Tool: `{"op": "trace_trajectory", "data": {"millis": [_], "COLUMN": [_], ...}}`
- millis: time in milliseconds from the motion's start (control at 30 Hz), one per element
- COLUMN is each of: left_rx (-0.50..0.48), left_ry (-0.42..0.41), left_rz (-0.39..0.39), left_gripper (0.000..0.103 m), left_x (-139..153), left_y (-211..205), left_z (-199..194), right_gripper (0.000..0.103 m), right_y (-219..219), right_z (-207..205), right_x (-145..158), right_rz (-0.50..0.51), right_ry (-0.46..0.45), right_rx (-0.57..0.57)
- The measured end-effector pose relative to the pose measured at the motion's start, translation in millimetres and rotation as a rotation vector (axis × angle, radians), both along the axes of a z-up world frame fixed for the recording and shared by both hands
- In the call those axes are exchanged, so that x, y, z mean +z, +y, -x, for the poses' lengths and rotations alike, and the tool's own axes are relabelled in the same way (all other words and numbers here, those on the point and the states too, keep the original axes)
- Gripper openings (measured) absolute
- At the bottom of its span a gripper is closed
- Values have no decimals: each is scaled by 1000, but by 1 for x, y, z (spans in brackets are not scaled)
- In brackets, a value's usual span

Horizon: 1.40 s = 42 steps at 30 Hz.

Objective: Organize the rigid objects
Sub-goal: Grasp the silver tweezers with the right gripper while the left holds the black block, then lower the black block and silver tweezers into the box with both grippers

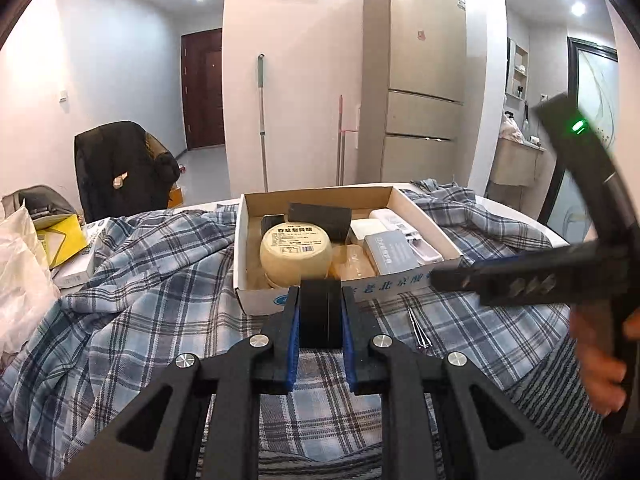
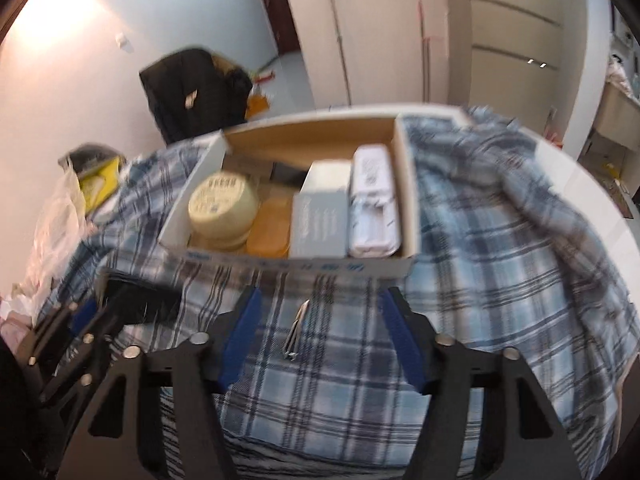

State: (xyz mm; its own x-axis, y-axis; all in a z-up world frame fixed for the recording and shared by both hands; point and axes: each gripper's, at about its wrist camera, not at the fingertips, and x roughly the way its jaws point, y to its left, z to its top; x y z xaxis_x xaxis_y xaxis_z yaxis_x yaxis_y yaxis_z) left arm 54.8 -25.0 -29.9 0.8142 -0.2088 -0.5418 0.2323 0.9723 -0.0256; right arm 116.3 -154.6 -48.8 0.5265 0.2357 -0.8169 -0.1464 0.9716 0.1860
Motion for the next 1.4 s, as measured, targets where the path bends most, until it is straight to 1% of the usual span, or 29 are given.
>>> {"op": "trace_trajectory", "data": {"millis": [33, 133, 233, 400, 500, 533, 600, 833, 967, 1067, 1167, 1233, 1300, 1400], "left_rx": [4, 11, 20, 21, 21, 23, 25, 29, 28, 47, 66, 83, 92, 95], "left_ry": [1, 9, 25, 34, 36, 38, 40, 31, 31, 17, -2, -34, -66, -70], "left_rz": [1, 23, 37, 40, 40, 39, 38, 42, 49, 61, 63, 43, 26, 37], "left_gripper": [19, 19, 19, 19, 19, 19, 19, 19, 19, 19, 19, 19, 19, 19], "left_x": [0, -1, -3, -4, -4, -4, -4, -2, 2, 11, 21, 28, 34, 45], "left_y": [0, 6, 9, 9, 9, 9, 9, 11, 14, 20, 26, 26, 25, 26], "left_z": [0, 0, -2, -3, -3, -3, -4, -3, -3, -5, -9, -12, -17, -30], "right_gripper": [47, 39, 37, 32, 24, 18, 11, 11, 11, 11, 11, 11, 11, 11], "right_y": [5, 17, 24, 28, 30, 30, 28, 13, -1, -10, -15, -17, -15, -17], "right_z": [-2, -4, -5, -3, 0, 1, 3, 11, 13, 13, 11, 8, 0, -12], "right_x": [-6, -21, -33, -43, -46, -46, -47, -38, -26, -15, 2, 14, 25, 40], "right_rz": [6, 24, 53, 81, 104, 113, 113, 126, 126, 119, 116, 133, 131, 104], "right_ry": [21, 67, 93, 106, 101, 92, 92, 47, 19, -7, -59, -114, -147, -182], "right_rx": [12, 47, 66, 79, 100, 103, 113, 93, 69, 54, 43, 27, 26, 24]}}
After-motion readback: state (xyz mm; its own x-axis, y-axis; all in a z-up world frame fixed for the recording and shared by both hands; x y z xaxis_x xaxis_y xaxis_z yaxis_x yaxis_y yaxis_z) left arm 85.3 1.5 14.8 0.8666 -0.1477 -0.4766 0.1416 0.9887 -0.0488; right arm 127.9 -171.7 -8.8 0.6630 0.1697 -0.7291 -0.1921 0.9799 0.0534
